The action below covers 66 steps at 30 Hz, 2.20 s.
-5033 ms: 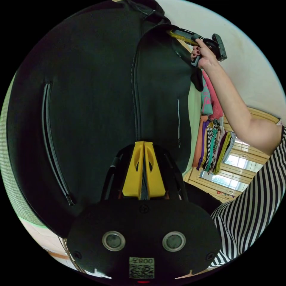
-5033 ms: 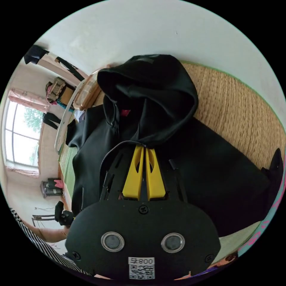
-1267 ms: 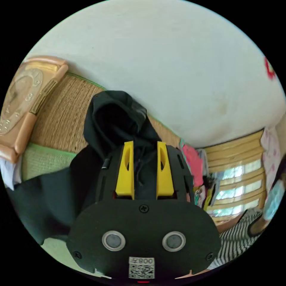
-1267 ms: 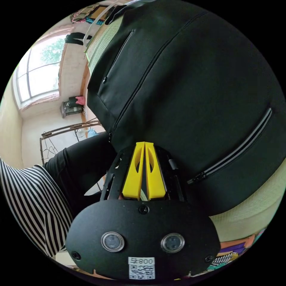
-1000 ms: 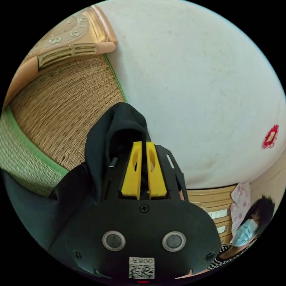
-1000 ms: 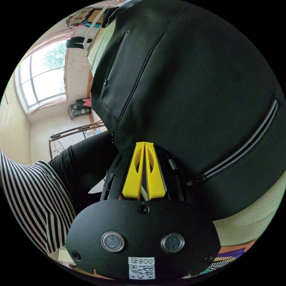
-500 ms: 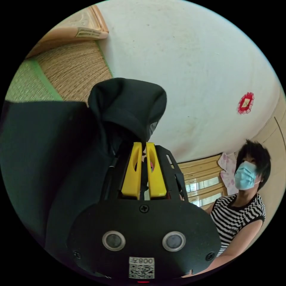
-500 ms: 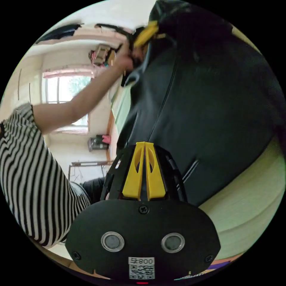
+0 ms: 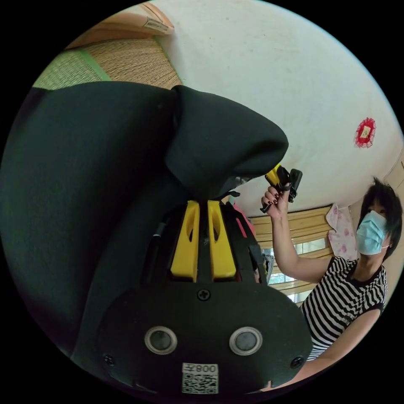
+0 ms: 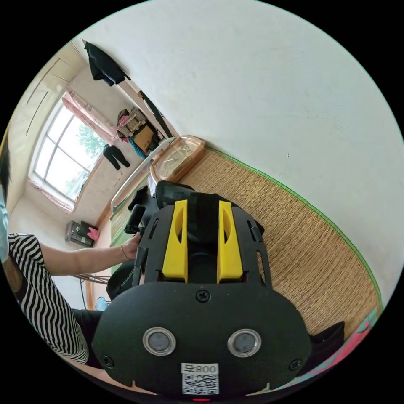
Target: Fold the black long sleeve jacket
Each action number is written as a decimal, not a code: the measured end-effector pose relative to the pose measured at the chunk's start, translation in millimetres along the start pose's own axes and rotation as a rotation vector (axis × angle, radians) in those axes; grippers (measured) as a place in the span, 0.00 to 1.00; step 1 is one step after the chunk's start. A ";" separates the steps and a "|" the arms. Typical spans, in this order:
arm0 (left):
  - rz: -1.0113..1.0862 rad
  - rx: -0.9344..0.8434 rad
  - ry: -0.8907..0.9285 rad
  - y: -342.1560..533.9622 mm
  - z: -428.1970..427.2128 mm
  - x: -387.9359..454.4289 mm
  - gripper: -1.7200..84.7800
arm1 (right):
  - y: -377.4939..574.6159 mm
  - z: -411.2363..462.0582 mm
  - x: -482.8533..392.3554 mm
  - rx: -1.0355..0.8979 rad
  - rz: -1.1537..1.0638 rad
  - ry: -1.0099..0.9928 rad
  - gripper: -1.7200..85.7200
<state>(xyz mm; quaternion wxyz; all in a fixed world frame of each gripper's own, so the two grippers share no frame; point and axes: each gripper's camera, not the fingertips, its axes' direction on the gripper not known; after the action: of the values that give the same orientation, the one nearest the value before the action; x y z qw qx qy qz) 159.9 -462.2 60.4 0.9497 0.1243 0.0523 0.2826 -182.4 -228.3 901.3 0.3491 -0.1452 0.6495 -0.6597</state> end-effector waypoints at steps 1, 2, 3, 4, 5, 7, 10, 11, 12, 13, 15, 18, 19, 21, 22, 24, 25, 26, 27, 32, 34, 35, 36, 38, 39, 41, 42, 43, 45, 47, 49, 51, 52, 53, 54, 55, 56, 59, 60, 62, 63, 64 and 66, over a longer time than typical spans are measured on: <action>-0.004 -0.005 0.002 -0.4 -0.8 -2.7 0.07 | -4.5 3.2 -2.0 -0.012 -0.004 -0.023 0.15; -0.009 -0.004 0.005 -0.4 -2.2 -5.4 0.07 | -6.4 4.9 -3.1 -0.021 -0.008 -0.039 0.15; -0.013 -0.003 0.006 -0.2 -3.2 -6.6 0.07 | -8.9 9.0 -5.2 -0.040 -0.009 -0.060 0.14; -0.017 0.001 0.009 0.4 -5.7 -8.6 0.08 | -9.5 13.6 -7.5 -0.065 -0.013 -0.079 0.13; -0.024 0.007 0.016 1.7 -8.9 -10.6 0.08 | -9.2 15.8 -8.5 -0.081 -0.013 -0.092 0.13; -0.043 0.024 0.035 6.4 -15.9 -14.0 0.10 | -1.6 19.7 -13.9 -0.111 0.000 -0.139 0.10; -0.104 0.086 0.095 26.0 -32.8 -20.1 0.13 | 19.1 13.7 -30.9 -0.083 -0.001 -0.163 0.08; -0.139 0.117 0.113 38.3 -40.2 -20.8 0.14 | 23.9 12.5 -35.2 -0.078 0.000 -0.167 0.07; -0.158 0.135 0.125 44.9 -43.7 -20.4 0.15 | 34.0 10.7 -44.5 -0.068 -0.001 -0.174 0.07; -0.194 0.174 0.166 58.0 -49.8 -17.4 0.16 | 44.6 10.1 -53.4 -0.059 0.008 -0.181 0.07; -0.206 0.227 0.245 71.2 -55.7 -5.9 0.18 | 59.9 11.2 -66.8 -0.048 0.015 -0.200 0.06; -0.162 0.229 0.288 68.5 -56.6 21.0 0.20 | 79.9 16.3 -84.7 -0.065 0.036 -0.176 0.06; -0.144 0.216 0.284 61.5 -54.7 30.0 0.21 | 84.8 17.9 -89.4 -0.066 0.042 -0.192 0.06; -0.135 0.169 0.258 48.3 -47.7 38.7 0.20 | 88.0 22.8 -94.4 -0.082 0.058 -0.214 0.06; -0.131 0.122 0.217 40.7 -41.6 41.6 0.18 | 87.8 25.8 -99.0 -0.100 0.055 -0.228 0.06; -0.146 0.088 0.223 36.2 -34.6 42.7 0.12 | 86.6 27.5 -108.3 -0.112 0.043 -0.228 0.06; -0.140 0.081 0.234 37.6 -33.1 45.0 0.09 | 86.1 27.5 -114.8 -0.118 0.035 -0.237 0.05; -0.128 0.095 0.216 43.4 -34.9 49.2 0.08 | 86.4 27.3 -118.2 -0.118 0.031 -0.243 0.05; -0.127 0.095 0.197 47.3 -36.0 50.8 0.07 | 88.6 27.6 -125.0 -0.122 0.022 -0.252 0.05; -0.224 0.015 0.003 88.8 -32.0 27.6 0.06 | 114.6 61.3 -137.4 -0.243 0.066 -0.248 0.04; -0.268 0.011 -0.061 98.0 -30.2 17.6 0.07 | 128.0 83.7 -127.7 -0.325 0.157 -0.278 0.03; -0.252 0.015 -0.071 101.0 -27.9 16.9 0.07 | 129.8 85.7 -125.2 -0.331 0.182 -0.300 0.03; -0.246 0.012 -0.073 101.8 -26.1 17.3 0.07 | 131.0 82.7 -124.5 -0.300 0.189 -0.344 0.03; -0.222 0.007 -0.076 104.8 -19.2 24.6 0.08 | 128.0 73.3 -127.1 -0.269 0.187 -0.348 0.03; -0.213 0.011 -0.085 105.8 -18.6 28.3 0.08 | 123.3 64.7 -130.4 -0.251 0.178 -0.342 0.02; -0.160 0.061 -0.135 110.1 -22.7 49.3 0.08 | 112.9 46.4 -136.9 -0.185 0.143 -0.337 0.02; -0.139 0.081 -0.155 110.9 -25.0 56.6 0.07 | 103.7 34.5 -140.2 -0.145 0.115 -0.288 0.02; -0.090 0.127 -0.193 111.2 -29.6 73.5 0.07 | 93.3 24.6 -141.6 -0.110 0.092 -0.200 0.02; 0.020 0.185 -0.225 107.1 -31.9 102.5 0.05 | 76.7 15.0 -140.5 -0.056 0.055 -0.063 0.02; 0.153 0.173 -0.269 91.2 -16.9 131.8 0.03 | 59.1 17.2 -135.0 -0.036 0.026 0.051 0.02; 0.211 0.104 -0.312 72.9 6.4 139.1 0.03 | 34.9 36.5 -124.4 -0.090 0.010 0.143 0.02; 0.199 0.050 -0.358 55.9 30.8 132.1 0.02 | 20.6 52.6 -119.3 -0.121 0.003 0.213 0.02; 0.168 0.004 -0.421 46.5 44.9 120.8 0.02 | 14.1 63.2 -117.4 -0.131 -0.014 0.274 0.02; 0.145 0.005 -0.531 42.5 53.1 110.0 0.02 | 11.7 69.3 -115.7 -0.143 -0.018 0.312 0.02; 0.140 0.009 -0.579 41.8 55.7 104.9 0.02 | 8.7 81.9 -110.7 -0.174 -0.015 0.390 0.02; 0.115 0.002 -0.621 41.4 59.9 92.9 0.02 | 8.4 94.2 -103.9 -0.203 -0.006 0.440 0.02; 0.075 0.031 -0.557 43.3 59.7 82.0 0.02 | 9.3 99.4 -100.2 -0.213 0.001 0.449 0.02; 0.069 0.064 -0.495 50.4 63.1 76.7 0.02 | 17.0 107.6 -88.5 -0.169 0.023 0.434 0.02; 0.082 0.061 -0.505 51.7 65.4 78.6 0.02 | 17.9 106.2 -86.2 -0.157 0.032 0.424 0.02; 0.088 0.052 -0.496 57.0 69.3 87.5 0.02 | 17.7 102.9 -83.1 -0.152 0.044 0.409 0.02; 0.097 0.059 -0.474 59.4 68.6 91.7 0.02 | 16.2 98.4 -80.7 -0.158 0.065 0.387 0.02; 0.140 0.081 -0.418 66.8 66.1 103.7 0.02 | 14.8 90.2 -80.9 -0.158 0.076 0.369 0.02; 0.203 0.099 -0.356 84.1 63.3 123.2 0.02 | 17.7 66.6 -91.3 -0.088 0.055 0.342 0.02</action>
<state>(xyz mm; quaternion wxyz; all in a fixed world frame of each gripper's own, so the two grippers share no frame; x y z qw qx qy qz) 229.4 -339.5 140.1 0.9033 0.2233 -0.1153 0.3477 -69.4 -217.8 915.8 0.2447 -0.0280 0.7314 -0.6359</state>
